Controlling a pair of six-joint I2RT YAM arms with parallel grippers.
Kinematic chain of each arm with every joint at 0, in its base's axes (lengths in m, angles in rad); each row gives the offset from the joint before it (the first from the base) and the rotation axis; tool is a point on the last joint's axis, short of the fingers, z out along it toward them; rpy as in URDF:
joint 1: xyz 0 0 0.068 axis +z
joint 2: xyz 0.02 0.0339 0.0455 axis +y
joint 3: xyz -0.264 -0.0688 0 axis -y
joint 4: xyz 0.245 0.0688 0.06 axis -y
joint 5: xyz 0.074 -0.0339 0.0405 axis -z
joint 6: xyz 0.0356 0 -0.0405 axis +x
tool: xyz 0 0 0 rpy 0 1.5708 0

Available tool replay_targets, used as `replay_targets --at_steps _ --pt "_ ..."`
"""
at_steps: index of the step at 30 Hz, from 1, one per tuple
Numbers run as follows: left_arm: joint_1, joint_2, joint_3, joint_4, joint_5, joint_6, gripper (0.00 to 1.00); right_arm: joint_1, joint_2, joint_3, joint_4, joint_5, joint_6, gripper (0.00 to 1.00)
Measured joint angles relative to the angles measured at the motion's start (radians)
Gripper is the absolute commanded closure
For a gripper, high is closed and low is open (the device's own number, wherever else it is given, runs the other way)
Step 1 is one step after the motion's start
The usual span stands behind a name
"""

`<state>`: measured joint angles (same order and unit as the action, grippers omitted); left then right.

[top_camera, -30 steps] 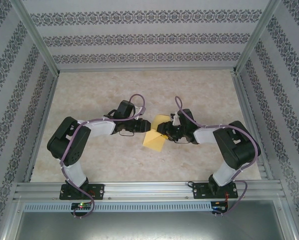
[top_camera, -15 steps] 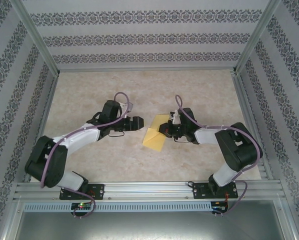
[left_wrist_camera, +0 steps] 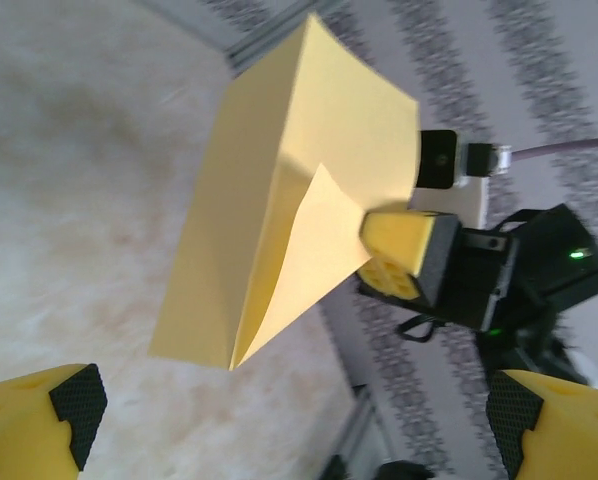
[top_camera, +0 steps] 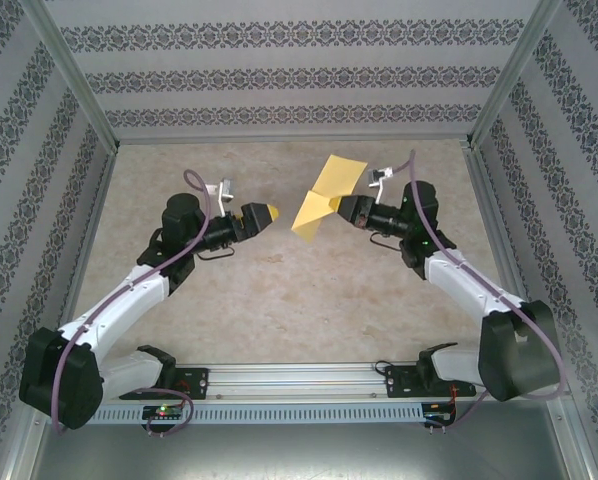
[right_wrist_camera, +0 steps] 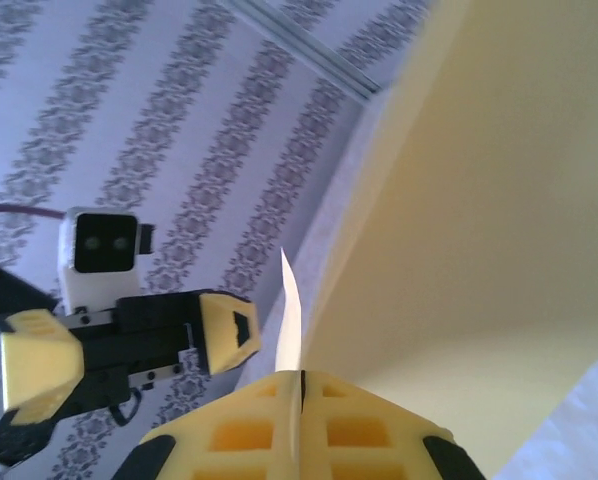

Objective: Fold a paper plane with a square sheet of paper (fold left side to right side)
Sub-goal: Turn over the paper at the center of the table.

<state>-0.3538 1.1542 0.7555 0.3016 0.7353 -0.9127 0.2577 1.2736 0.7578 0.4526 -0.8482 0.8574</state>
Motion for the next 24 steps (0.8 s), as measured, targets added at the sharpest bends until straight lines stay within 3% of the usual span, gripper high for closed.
replay_targets --at_steps 6,16,19,24 --pt "-0.008 0.031 0.114 0.137 0.082 -0.070 0.00 0.006 -0.035 0.109 0.057 -0.092 0.016 1.00" --pt "-0.058 0.122 0.167 0.201 0.137 -0.103 0.01 0.081 -0.035 0.169 0.084 -0.153 0.049 1.00" --pt "-0.068 0.135 0.167 0.206 0.152 -0.114 0.09 0.093 -0.035 0.177 0.084 -0.157 0.050 1.00" --pt "-0.071 0.135 0.167 0.224 0.159 -0.117 0.32 0.094 -0.033 0.178 0.084 -0.156 0.050 1.00"
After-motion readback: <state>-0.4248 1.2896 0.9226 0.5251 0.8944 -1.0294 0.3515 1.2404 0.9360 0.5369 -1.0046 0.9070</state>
